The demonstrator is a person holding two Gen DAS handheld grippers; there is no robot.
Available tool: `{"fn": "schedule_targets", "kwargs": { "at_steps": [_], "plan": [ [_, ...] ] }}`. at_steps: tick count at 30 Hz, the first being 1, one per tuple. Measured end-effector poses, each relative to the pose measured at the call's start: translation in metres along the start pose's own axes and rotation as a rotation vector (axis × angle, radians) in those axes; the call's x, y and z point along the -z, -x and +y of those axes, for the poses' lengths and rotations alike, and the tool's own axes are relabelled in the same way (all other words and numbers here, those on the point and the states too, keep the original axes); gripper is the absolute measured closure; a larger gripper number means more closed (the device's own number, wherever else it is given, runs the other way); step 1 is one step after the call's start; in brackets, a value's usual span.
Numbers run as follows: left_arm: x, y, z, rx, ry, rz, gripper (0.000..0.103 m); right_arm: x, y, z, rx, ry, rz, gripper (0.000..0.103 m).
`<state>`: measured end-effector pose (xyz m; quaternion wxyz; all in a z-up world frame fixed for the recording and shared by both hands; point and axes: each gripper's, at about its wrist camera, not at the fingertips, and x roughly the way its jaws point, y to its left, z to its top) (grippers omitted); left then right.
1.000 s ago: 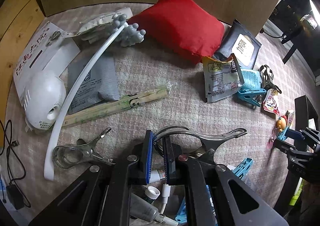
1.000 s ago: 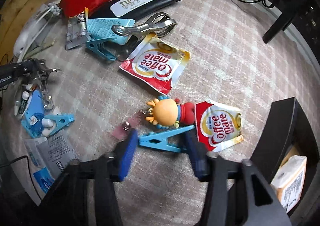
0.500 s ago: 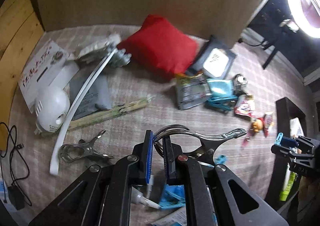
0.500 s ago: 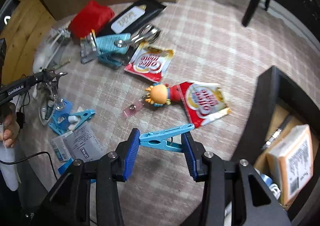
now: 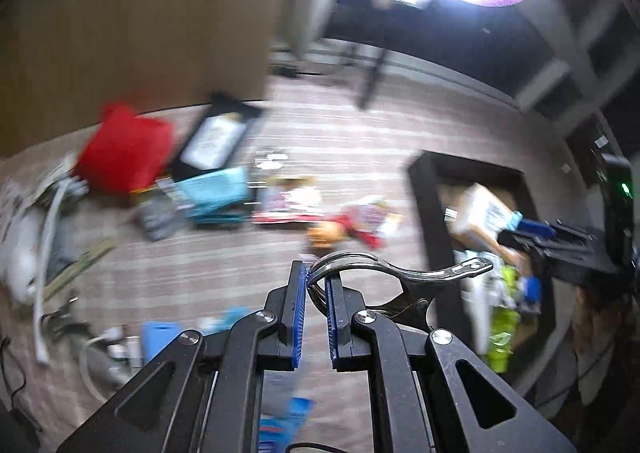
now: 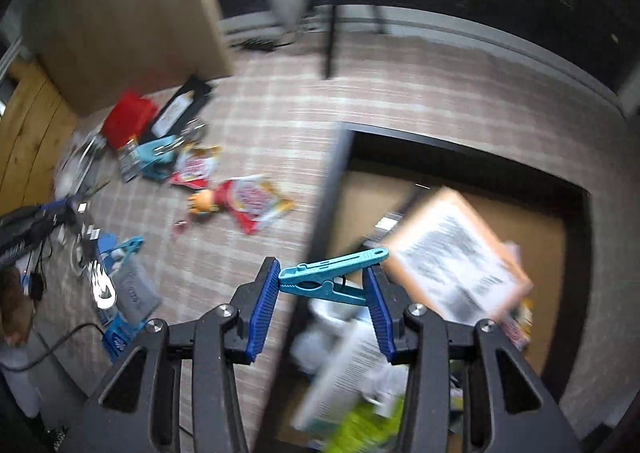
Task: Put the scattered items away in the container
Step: 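Carry the steel clamp and blue clothespin over the tray and release both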
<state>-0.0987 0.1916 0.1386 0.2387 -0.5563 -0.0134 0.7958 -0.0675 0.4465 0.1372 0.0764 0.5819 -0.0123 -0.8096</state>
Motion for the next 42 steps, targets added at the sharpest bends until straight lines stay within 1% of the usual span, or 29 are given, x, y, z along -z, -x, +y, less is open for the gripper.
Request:
{"fn": "schedule_targets", "kwargs": {
  "at_steps": [7, 10, 13, 14, 15, 16, 17, 18, 20, 23, 27, 32, 37, 40, 42],
  "plan": [
    [0.001, -0.027, -0.101, 0.107, -0.161, 0.055, 0.095, 0.028, 0.023, -0.088, 0.094, -0.163, -0.017, 0.061],
    [0.007, -0.039, -0.145, 0.144, -0.231, 0.084, 0.095, 0.04, 0.027, -0.113, 0.118, -0.212, -0.016, 0.061],
    [0.014, -0.049, -0.178, 0.166, -0.278, 0.111, 0.094, 0.051, 0.032, -0.133, 0.136, -0.249, -0.019, 0.061],
    [0.015, -0.052, -0.187, 0.169, -0.287, 0.119, 0.088, 0.054, 0.034, -0.138, 0.135, -0.255, -0.024, 0.061],
    [0.016, -0.056, -0.194, 0.166, -0.296, 0.135, 0.079, 0.056, 0.034, -0.142, 0.129, -0.256, -0.025, 0.058],
    [0.018, -0.058, -0.2, 0.165, -0.307, 0.146, 0.061, 0.058, 0.034, -0.144, 0.124, -0.261, -0.018, 0.054],
    [0.02, -0.058, -0.204, 0.161, -0.318, 0.134, 0.058, 0.06, 0.034, -0.146, 0.125, -0.267, -0.011, 0.048],
    [0.021, -0.056, -0.205, 0.146, -0.325, 0.119, 0.059, 0.061, 0.034, -0.147, 0.126, -0.27, -0.016, 0.048],
    [0.022, -0.054, -0.201, 0.12, -0.327, 0.107, 0.059, 0.062, 0.036, -0.146, 0.126, -0.268, -0.027, 0.048],
    [0.019, -0.049, -0.183, 0.096, -0.301, 0.092, 0.06, 0.061, 0.039, -0.138, 0.116, -0.263, -0.05, 0.048],
    [0.014, -0.045, -0.144, 0.056, -0.238, 0.076, 0.06, 0.048, 0.038, -0.117, 0.077, -0.226, -0.067, 0.048],
    [0.011, -0.047, -0.086, -0.013, -0.143, 0.07, 0.06, 0.027, 0.03, -0.075, 0.033, -0.132, -0.062, 0.048],
    [0.007, -0.051, -0.04, -0.067, -0.088, 0.063, 0.06, 0.003, 0.018, -0.033, -0.006, -0.042, -0.055, 0.048],
    [0.003, -0.058, -0.023, -0.071, -0.092, 0.069, 0.059, -0.009, 0.009, -0.003, -0.026, 0.029, -0.05, 0.048],
    [0.0, -0.065, -0.016, -0.077, -0.124, 0.059, 0.059, -0.016, 0.0, 0.017, -0.034, 0.09, -0.039, 0.045]
  ]
}}
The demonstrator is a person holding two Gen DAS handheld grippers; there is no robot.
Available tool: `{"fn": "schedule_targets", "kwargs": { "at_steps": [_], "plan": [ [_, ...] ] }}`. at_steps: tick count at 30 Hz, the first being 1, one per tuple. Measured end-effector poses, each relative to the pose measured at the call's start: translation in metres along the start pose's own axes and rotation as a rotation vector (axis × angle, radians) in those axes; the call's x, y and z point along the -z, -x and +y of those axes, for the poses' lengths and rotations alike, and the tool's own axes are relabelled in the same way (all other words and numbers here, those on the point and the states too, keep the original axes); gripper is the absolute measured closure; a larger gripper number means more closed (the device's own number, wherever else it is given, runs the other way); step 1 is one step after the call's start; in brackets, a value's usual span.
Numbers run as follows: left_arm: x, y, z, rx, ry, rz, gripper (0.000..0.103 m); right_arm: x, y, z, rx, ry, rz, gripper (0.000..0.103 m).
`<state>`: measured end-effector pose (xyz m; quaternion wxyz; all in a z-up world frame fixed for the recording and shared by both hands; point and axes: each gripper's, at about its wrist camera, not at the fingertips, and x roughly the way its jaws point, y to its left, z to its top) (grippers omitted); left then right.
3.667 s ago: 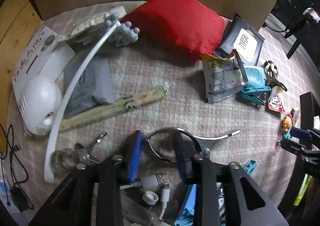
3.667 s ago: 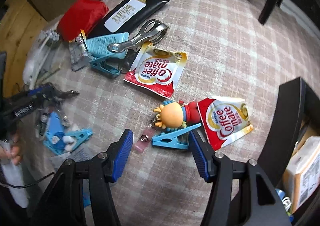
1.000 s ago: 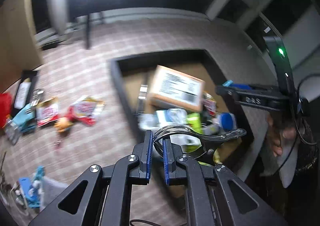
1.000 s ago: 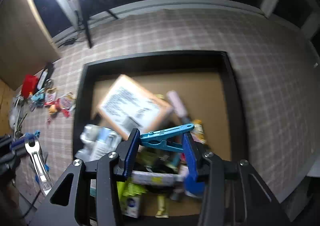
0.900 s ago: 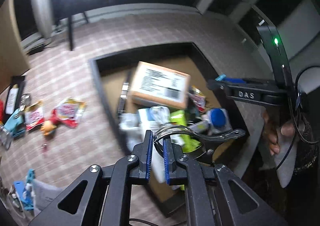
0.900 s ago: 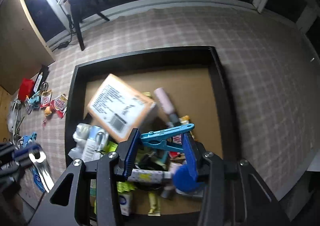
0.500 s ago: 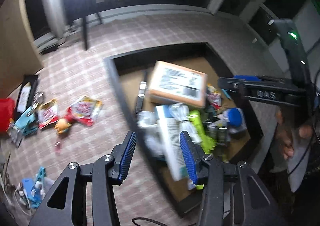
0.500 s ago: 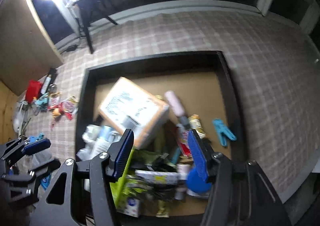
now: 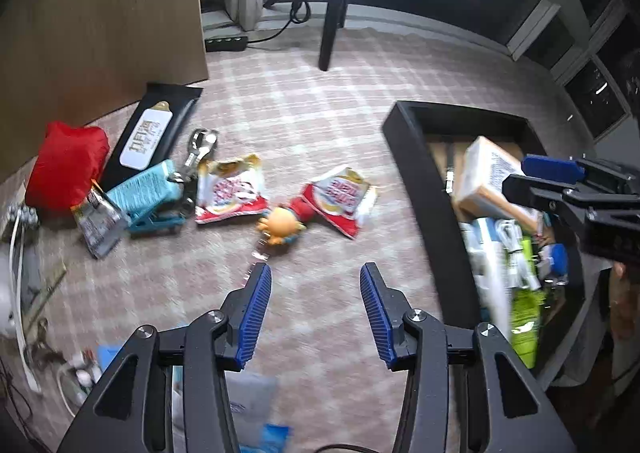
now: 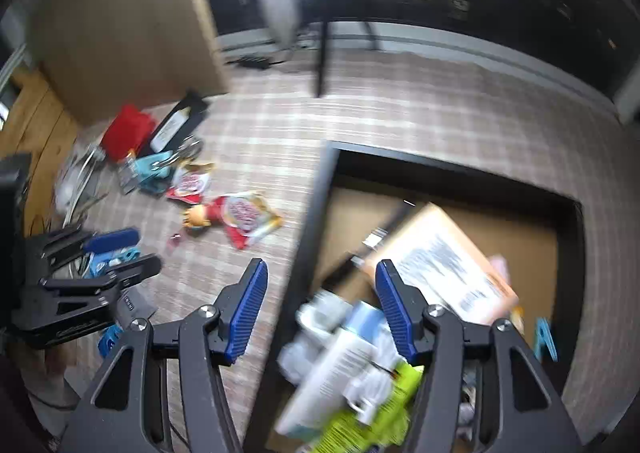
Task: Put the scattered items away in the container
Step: 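Carry the steel clamp and blue clothespin over the tray and release both, then grasp the toy figure keychain with the left tool while the right tool grasps a coffee-mate sachet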
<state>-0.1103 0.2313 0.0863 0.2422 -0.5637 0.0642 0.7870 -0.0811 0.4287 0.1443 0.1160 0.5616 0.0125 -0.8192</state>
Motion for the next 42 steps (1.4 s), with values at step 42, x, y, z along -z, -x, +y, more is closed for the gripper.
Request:
{"fn": "schedule_targets", "kwargs": {
  "at_steps": [42],
  "plan": [
    [-0.013, -0.066, 0.022, -0.052, -0.124, -0.003, 0.072, -0.047, -0.14, 0.073, 0.009, 0.334, 0.154, 0.039]
  ]
}}
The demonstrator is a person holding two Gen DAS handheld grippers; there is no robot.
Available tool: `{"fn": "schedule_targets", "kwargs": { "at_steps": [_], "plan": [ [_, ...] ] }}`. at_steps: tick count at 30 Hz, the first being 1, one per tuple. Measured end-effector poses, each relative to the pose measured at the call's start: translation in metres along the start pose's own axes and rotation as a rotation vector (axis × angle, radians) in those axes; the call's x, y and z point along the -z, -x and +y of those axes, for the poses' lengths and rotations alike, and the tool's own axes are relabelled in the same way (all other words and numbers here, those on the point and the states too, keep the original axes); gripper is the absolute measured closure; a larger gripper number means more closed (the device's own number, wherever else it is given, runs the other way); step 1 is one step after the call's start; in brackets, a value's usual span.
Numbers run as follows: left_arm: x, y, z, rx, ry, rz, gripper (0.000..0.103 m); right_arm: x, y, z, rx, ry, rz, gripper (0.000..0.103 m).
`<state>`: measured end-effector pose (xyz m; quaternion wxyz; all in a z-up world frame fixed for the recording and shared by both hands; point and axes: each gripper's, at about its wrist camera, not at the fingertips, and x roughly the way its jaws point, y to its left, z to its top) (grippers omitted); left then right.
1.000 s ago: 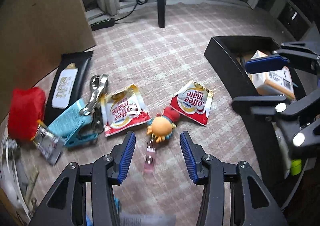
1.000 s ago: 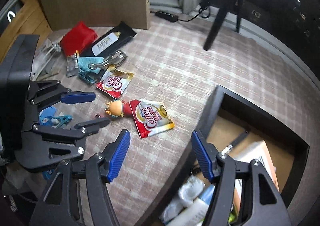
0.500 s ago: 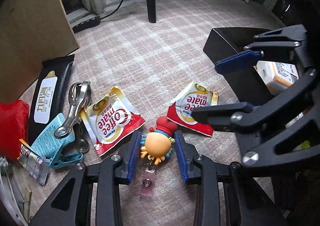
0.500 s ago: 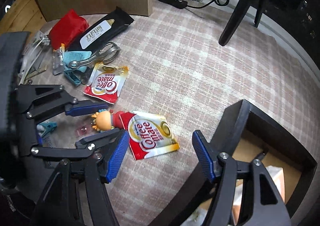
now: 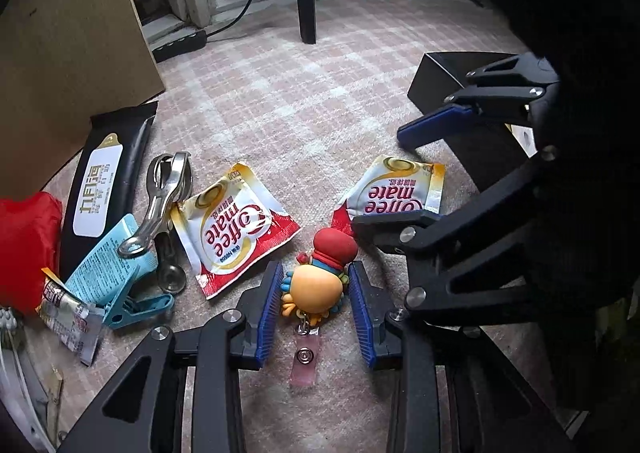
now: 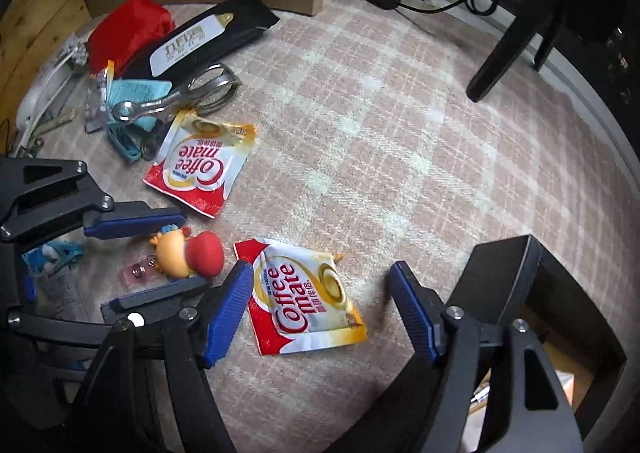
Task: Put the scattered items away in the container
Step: 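Grasp the toy figure keychain with the left tool while the right tool grasps a coffee-mate sachet, then carry the toy figure and sachet over the tray and release both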
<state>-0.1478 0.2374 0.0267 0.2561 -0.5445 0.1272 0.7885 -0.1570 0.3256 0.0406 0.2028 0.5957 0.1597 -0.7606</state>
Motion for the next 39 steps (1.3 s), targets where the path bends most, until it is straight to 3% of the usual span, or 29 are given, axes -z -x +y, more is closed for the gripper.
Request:
{"fn": "schedule_targets", "kwargs": {
  "at_steps": [1, 2, 3, 9, 18, 25, 39],
  "plan": [
    [0.005, 0.002, 0.001, 0.003, 0.008, -0.001, 0.072, 0.0, 0.001, 0.001, -0.002, -0.001, 0.0, 0.043],
    [0.008, 0.003, 0.002, 0.004, 0.017, 0.001, 0.072, -0.001, 0.004, 0.002, -0.004, 0.0, -0.002, 0.061],
    [0.01, 0.004, 0.003, 0.006, 0.028, 0.002, 0.072, -0.001, 0.006, 0.002, -0.007, 0.0, -0.002, 0.071],
    [0.021, 0.019, 0.002, 0.02, 0.067, -0.003, 0.073, 0.006, 0.02, -0.012, -0.078, -0.125, -0.011, 0.091],
    [0.009, 0.048, -0.018, 0.017, 0.06, -0.057, 0.073, 0.024, 0.073, -0.025, -0.141, -0.252, -0.126, 0.093],
    [-0.009, 0.077, -0.075, 0.061, -0.036, -0.128, 0.073, 0.053, 0.114, -0.08, -0.129, -0.392, -0.208, 0.093],
    [-0.033, 0.074, -0.216, 0.213, -0.215, -0.092, 0.071, 0.174, 0.164, -0.195, 0.081, -0.696, -0.246, 0.092]
  ]
}}
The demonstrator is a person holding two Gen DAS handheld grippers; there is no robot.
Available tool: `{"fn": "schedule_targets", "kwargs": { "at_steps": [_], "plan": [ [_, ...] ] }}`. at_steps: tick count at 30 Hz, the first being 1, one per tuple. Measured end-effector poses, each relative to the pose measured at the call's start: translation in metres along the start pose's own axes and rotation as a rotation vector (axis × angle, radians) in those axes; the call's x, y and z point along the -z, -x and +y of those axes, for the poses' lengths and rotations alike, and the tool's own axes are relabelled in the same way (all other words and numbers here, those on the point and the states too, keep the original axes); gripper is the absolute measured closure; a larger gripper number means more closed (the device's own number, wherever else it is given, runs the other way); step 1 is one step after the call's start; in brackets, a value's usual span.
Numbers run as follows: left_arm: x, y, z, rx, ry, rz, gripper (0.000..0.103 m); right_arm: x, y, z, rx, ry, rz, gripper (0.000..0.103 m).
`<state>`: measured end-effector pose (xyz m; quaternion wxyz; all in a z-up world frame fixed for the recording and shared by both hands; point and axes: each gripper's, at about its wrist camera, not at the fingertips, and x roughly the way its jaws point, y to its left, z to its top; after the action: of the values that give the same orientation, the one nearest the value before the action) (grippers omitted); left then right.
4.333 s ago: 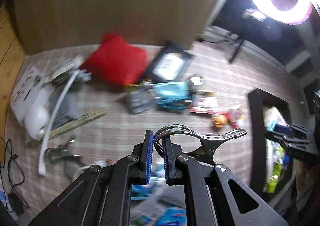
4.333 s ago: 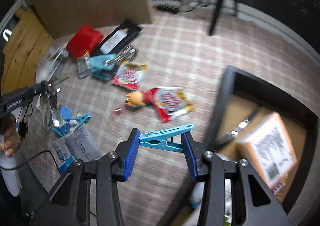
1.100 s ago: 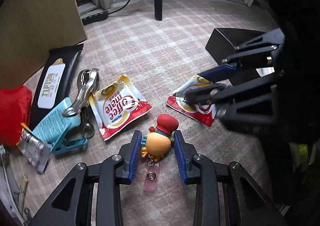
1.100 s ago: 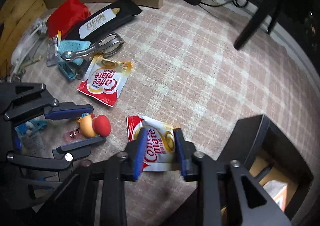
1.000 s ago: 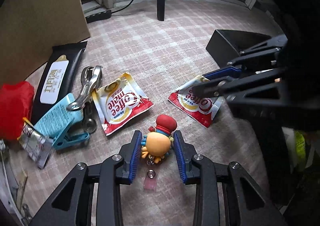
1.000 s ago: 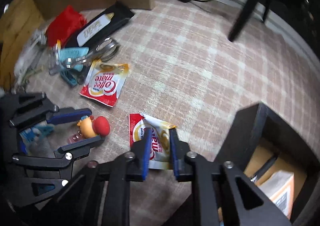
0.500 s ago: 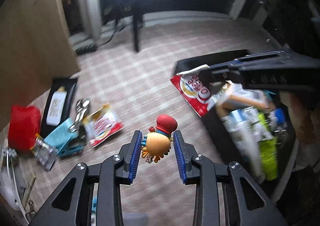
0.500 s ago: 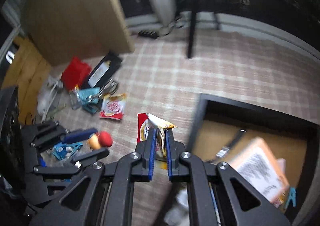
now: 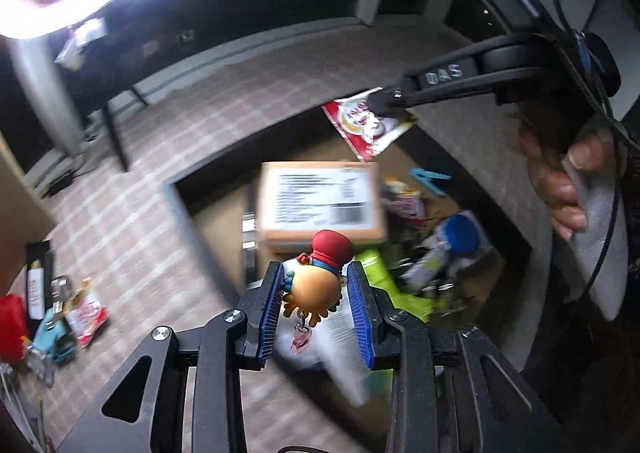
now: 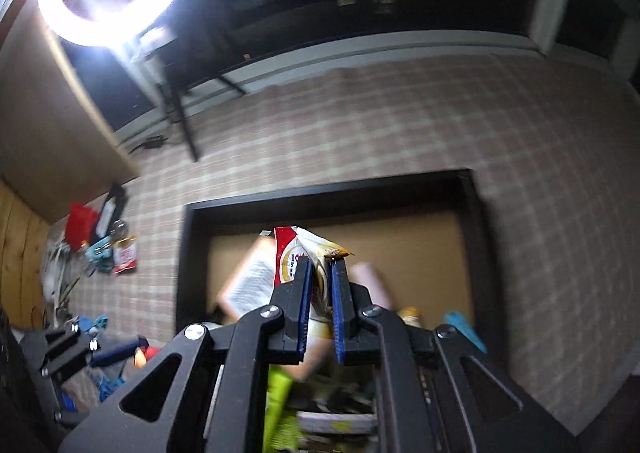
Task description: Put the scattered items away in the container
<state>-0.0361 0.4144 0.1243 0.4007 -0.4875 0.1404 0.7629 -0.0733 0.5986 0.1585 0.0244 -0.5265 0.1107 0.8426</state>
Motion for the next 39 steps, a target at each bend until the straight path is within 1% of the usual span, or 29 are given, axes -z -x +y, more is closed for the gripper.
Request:
{"fn": "schedule_targets", "kwargs": {
  "at_steps": [1, 2, 3, 4, 5, 13, 16, 21, 23, 25, 29, 32, 36, 39],
  "plan": [
    [-0.002, -0.003, -0.007, 0.006, -0.006, 0.003, 0.06, 0.001, 0.001, -0.007, 0.016, -0.008, 0.001, 0.091],
    [-0.004, -0.005, -0.014, -0.007, -0.009, 0.002, 0.035, 0.002, 0.002, -0.012, 0.028, -0.017, 0.01, 0.08],
    [-0.005, -0.005, -0.017, -0.024, -0.008, -0.002, 0.025, 0.004, 0.003, -0.017, 0.036, -0.033, 0.02, 0.062],
    [-0.006, -0.004, -0.02, -0.034, -0.002, -0.007, 0.022, 0.007, 0.005, -0.021, 0.035, -0.052, 0.016, 0.055],
    [-0.006, -0.004, -0.021, -0.038, 0.005, -0.004, 0.022, 0.01, 0.009, -0.024, 0.029, -0.065, 0.002, 0.052],
    [0.009, 0.018, -0.006, -0.09, 0.092, 0.0, 0.022, 0.035, 0.03, -0.015, 0.014, -0.044, -0.01, 0.051],
    [0.02, 0.031, 0.0, -0.131, 0.117, -0.012, 0.022, 0.045, 0.039, -0.005, 0.011, -0.016, -0.018, 0.051],
    [0.044, 0.057, 0.011, -0.21, 0.191, -0.044, 0.022, 0.06, 0.055, 0.02, -0.004, 0.063, -0.042, 0.049],
    [0.056, 0.068, 0.016, -0.264, 0.223, -0.059, 0.022, 0.068, 0.061, 0.032, -0.018, 0.091, -0.049, 0.049],
    [0.069, 0.078, 0.021, -0.295, 0.252, -0.072, 0.022, 0.075, 0.067, 0.047, -0.028, 0.129, -0.058, 0.047],
    [0.096, 0.099, 0.033, -0.333, 0.328, -0.083, 0.021, 0.091, 0.075, 0.079, -0.04, 0.201, -0.077, 0.041],
    [0.117, 0.112, 0.038, -0.374, 0.354, -0.079, 0.021, 0.105, 0.078, 0.108, -0.058, 0.25, -0.084, 0.04],
    [0.147, 0.131, 0.049, -0.39, 0.394, -0.078, 0.02, 0.13, 0.081, 0.148, -0.07, 0.301, -0.099, 0.04],
    [0.166, 0.146, 0.057, -0.412, 0.425, -0.083, 0.02, 0.148, 0.081, 0.175, -0.093, 0.32, -0.092, 0.04]
  ]
}}
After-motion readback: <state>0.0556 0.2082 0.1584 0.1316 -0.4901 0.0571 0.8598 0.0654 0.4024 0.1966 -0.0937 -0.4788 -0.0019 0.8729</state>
